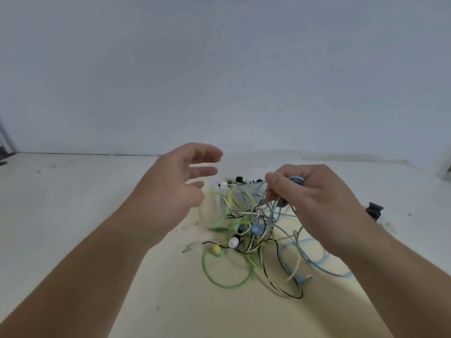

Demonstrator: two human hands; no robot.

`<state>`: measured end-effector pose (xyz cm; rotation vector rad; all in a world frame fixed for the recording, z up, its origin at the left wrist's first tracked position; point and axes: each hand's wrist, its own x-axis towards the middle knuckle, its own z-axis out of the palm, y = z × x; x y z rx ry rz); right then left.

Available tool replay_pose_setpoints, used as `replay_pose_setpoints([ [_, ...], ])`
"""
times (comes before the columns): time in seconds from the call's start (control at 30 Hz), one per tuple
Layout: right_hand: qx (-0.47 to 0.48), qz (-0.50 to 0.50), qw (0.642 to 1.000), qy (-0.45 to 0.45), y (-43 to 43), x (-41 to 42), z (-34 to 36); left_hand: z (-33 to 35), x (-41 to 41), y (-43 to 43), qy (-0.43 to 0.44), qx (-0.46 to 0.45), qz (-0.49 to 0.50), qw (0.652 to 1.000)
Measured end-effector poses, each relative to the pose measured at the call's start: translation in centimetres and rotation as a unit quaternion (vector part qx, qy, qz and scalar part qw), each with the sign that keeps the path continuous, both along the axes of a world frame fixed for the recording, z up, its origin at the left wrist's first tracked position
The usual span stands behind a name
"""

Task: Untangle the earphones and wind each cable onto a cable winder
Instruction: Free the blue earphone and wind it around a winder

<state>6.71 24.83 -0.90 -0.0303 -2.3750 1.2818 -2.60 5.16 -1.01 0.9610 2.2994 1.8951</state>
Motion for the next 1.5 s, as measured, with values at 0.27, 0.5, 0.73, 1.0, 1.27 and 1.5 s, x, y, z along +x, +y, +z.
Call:
replay_pose_setpoints([
  [0.27, -0.134, 0.088, 0.986, 0.044, -0.4, -0.2, 0.0, 0.1, 1.8, 1.0, 0.077, -0.093, -0.028, 0.992],
  [0.5, -0.223, -0.011, 0.975, -0.002, 0.2, -0.5, 0.2, -0.1, 1.1, 1.0, 0.054, -0.058, -0.03, 0.996],
  [0.73, -0.235, -0.081, 0.969, 0.016, 0.6, -0.8, 0.1, -0.1, 0.7, 1.2, -0.001, -0.014, 0.065, 0.998],
  [1.0, -0.177, 0.129, 0.975, -0.023, -0.2, -0.1, -0.1, -1.1, 1.0, 1.4, 0.012, -0.1, -0.052, 0.993],
  [1.27, -0.461, -0.03, 0.887, 0.028, 1.1, -1.3, 0.7, -0.3, 0.7, 0.7, -0.039, -0.051, -0.081, 0.995],
  [1.5, -0.482, 0.08, 0.872, 0.023, -0.2, -0.3, 1.2, -1.0, 1.2, 1.3, -0.03, -0.072, -0.091, 0.993],
])
